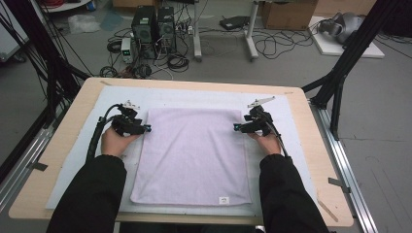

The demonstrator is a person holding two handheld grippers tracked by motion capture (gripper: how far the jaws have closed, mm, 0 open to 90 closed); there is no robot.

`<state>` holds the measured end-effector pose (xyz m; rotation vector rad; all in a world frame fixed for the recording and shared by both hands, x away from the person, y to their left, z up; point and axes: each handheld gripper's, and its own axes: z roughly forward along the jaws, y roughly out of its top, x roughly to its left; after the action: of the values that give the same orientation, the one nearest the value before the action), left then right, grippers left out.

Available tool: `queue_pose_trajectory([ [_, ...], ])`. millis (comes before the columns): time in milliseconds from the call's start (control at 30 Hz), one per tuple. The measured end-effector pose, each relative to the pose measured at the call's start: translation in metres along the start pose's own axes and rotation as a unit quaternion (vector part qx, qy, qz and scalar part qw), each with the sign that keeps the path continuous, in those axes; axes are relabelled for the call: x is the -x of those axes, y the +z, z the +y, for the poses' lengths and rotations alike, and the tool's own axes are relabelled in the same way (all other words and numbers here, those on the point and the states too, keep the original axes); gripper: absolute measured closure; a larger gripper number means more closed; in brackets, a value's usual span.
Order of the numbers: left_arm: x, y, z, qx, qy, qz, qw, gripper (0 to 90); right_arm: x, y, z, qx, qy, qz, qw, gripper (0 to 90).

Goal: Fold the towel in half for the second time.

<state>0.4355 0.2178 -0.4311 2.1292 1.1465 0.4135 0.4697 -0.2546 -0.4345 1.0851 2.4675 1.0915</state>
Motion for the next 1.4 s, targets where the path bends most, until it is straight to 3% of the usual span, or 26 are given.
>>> queue_pose_trajectory([
  [100, -0.001, 0.003, -0.011, 0.022, -0.016, -0.004, 0.9996, 51.8, 0.0, 0.003, 0.0, -0.002, -0.007, -0.006, 1.0, 31.9],
  [167, -0.001, 0.002, -0.016, 0.039, -0.024, -0.001, 0.999, 54.4, 0.0, 0.004, -0.001, -0.008, 0.005, -0.006, 0.9999, 35.8],
  [233, 0.002, 0.002, -0.015, 0.037, -0.015, 0.005, 0.9992, 55.9, -0.001, 0.007, -0.004, -0.018, 0.003, -0.009, 0.9998, 39.4],
  [267, 0.003, 0.002, -0.015, 0.037, -0.009, -0.006, 0.9993, 60.7, -0.003, 0.007, -0.005, -0.013, -0.003, -0.015, 0.9998, 41.9],
  [333, 0.007, 0.003, -0.014, 0.038, -0.001, -0.007, 0.9993, 71.0, -0.005, 0.007, -0.006, -0.009, 0.002, -0.013, 0.9999, 47.8],
  [500, 0.006, 0.004, -0.014, 0.04, -0.021, -0.027, 0.9986, 82.5, -0.008, 0.007, -0.003, -0.017, -0.008, 0.027, 0.9994, 75.6],
  [633, 0.006, 0.004, -0.014, 0.038, -0.029, -0.027, 0.9985, 83.8, -0.006, 0.007, -0.004, -0.018, 0.017, 0.048, 0.9985, 83.2],
  [800, 0.006, 0.0, -0.012, 0.048, -0.032, -0.025, 0.9981, 86.1, -0.01, 0.003, 0.001, -0.019, -0.007, 0.039, 0.999, 84.7],
  [867, 0.005, -0.008, -0.01, 0.067, -0.035, -0.031, 0.9967, 86.2, -0.01, -0.007, 0.004, -0.001, 0.0, 0.044, 0.999, 84.7],
  [900, 0.004, -0.014, -0.008, 0.083, -0.039, -0.036, 0.9951, 86.3, -0.009, -0.011, 0.006, 0.008, -0.003, 0.046, 0.9989, 84.8],
  [967, 0.003, -0.024, -0.007, 0.093, -0.035, -0.043, 0.9941, 86.4, -0.01, -0.024, 0.011, 0.02, -0.012, 0.051, 0.9984, 84.8],
  [1033, 0.006, -0.037, -0.005, 0.103, -0.024, -0.05, 0.9931, 86.5, -0.013, -0.037, 0.015, 0.036, -0.021, 0.06, 0.9974, 84.8],
  [1067, 0.008, -0.041, -0.005, 0.106, -0.019, -0.052, 0.9929, 86.5, -0.015, -0.046, 0.015, 0.042, -0.016, 0.077, 0.996, 84.8],
  [1200, 0.02, -0.07, -0.012, 0.128, 0.009, -0.073, 0.989, 86.5, -0.035, -0.071, 0.013, 0.034, -0.031, 0.105, 0.9934, 84.8],
  [1267, 0.031, -0.084, -0.025, 0.129, 0.03, -0.085, 0.9876, 86.5, -0.047, -0.083, 0.006, 0.032, -0.043, 0.114, 0.992, 84.7],
  [1400, 0.048, -0.093, -0.062, 0.119, 0.031, -0.112, 0.9861, 86.4, -0.068, -0.095, -0.027, 0.013, -0.041, 0.127, 0.9909, 84.5],
])
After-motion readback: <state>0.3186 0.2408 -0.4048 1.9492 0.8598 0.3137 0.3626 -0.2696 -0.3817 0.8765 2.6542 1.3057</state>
